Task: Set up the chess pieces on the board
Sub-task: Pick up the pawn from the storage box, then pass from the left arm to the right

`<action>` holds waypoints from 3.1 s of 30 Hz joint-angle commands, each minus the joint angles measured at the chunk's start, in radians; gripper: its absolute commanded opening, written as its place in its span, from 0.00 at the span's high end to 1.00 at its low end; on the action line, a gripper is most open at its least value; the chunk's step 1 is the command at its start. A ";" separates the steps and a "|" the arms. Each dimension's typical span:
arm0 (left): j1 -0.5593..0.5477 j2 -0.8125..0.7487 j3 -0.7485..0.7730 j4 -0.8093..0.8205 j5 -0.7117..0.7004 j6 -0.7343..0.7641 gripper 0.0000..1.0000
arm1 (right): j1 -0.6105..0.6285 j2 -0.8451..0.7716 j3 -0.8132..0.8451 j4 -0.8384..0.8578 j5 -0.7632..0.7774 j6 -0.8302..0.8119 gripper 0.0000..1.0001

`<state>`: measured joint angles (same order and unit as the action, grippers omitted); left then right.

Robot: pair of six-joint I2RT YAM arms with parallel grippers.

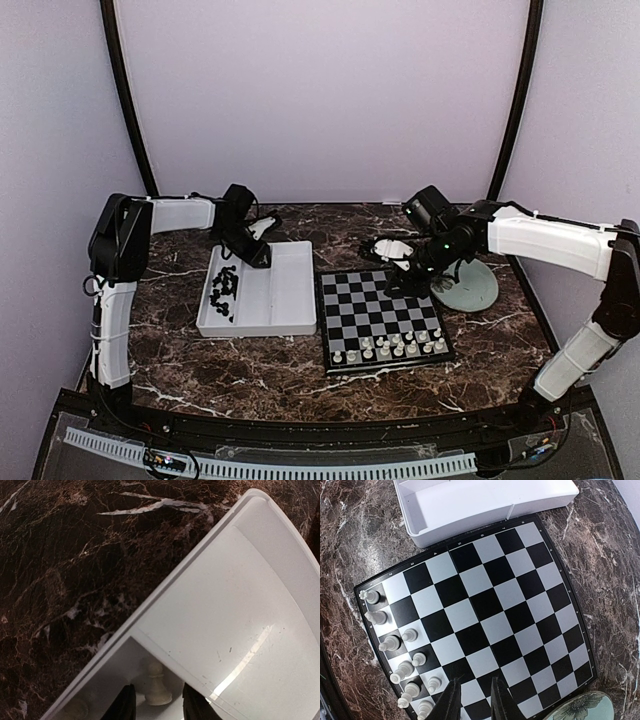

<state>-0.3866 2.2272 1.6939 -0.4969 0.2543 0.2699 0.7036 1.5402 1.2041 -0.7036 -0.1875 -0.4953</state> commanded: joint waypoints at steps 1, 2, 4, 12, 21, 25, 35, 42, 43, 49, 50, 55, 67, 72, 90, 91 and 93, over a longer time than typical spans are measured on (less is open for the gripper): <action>-0.014 0.012 -0.015 0.007 0.014 -0.069 0.67 | -0.004 0.008 0.022 0.017 -0.017 0.008 0.77; -0.017 0.012 -0.017 0.012 0.010 -0.075 0.68 | -0.004 0.008 0.022 0.017 -0.018 0.009 0.77; -0.020 0.012 -0.021 0.018 0.001 -0.090 0.70 | -0.004 0.008 0.022 0.018 -0.017 0.008 0.77; -0.027 0.000 -0.018 -0.013 -0.019 -0.097 0.75 | -0.004 0.011 0.028 0.015 -0.017 0.009 0.77; -0.027 -0.076 -0.062 -0.049 -0.037 -0.078 0.82 | -0.004 0.022 0.041 0.012 -0.024 0.011 0.77; -0.026 -0.148 -0.099 -0.051 -0.042 -0.078 0.85 | -0.004 0.024 0.056 0.005 -0.030 0.011 0.77; -0.041 -0.429 -0.266 -0.007 0.143 -0.152 0.89 | -0.025 0.097 0.226 -0.014 -0.224 0.085 0.77; -0.184 -0.710 -0.456 0.221 0.243 -0.144 0.87 | -0.036 0.267 0.468 0.002 -0.561 0.296 0.72; -0.200 -0.729 -0.487 0.243 0.240 -0.149 0.86 | -0.037 0.302 0.496 0.006 -0.614 0.332 0.71; -0.307 -0.824 -0.530 0.314 0.166 -0.161 0.85 | -0.036 0.401 0.531 0.111 -0.910 0.557 0.64; -0.323 -0.825 -0.529 0.315 0.154 -0.158 0.85 | -0.036 0.398 0.510 0.151 -0.942 0.598 0.63; -0.362 -0.815 -0.505 0.303 0.122 -0.140 0.85 | -0.036 0.386 0.421 0.347 -1.062 0.788 0.61; -0.386 -0.766 -0.450 0.279 0.132 -0.123 0.85 | -0.037 0.387 0.379 0.487 -1.090 0.914 0.61; -0.391 -0.754 -0.445 0.281 0.129 -0.119 0.85 | -0.036 0.388 0.374 0.516 -1.098 0.941 0.65; -0.398 -0.740 -0.440 0.279 0.128 -0.107 0.82 | -0.039 0.383 0.377 0.479 -1.052 0.886 0.91; -0.398 -0.739 -0.441 0.279 0.130 -0.106 0.81 | -0.039 0.383 0.384 0.466 -1.046 0.873 0.91; -0.398 -0.737 -0.440 0.274 0.133 -0.105 0.76 | -0.039 0.382 0.399 0.431 -1.026 0.840 0.92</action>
<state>-0.7776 1.4925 1.2301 -0.2184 0.3798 0.1532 0.6674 1.9465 1.5570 -0.2253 -1.2503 0.4244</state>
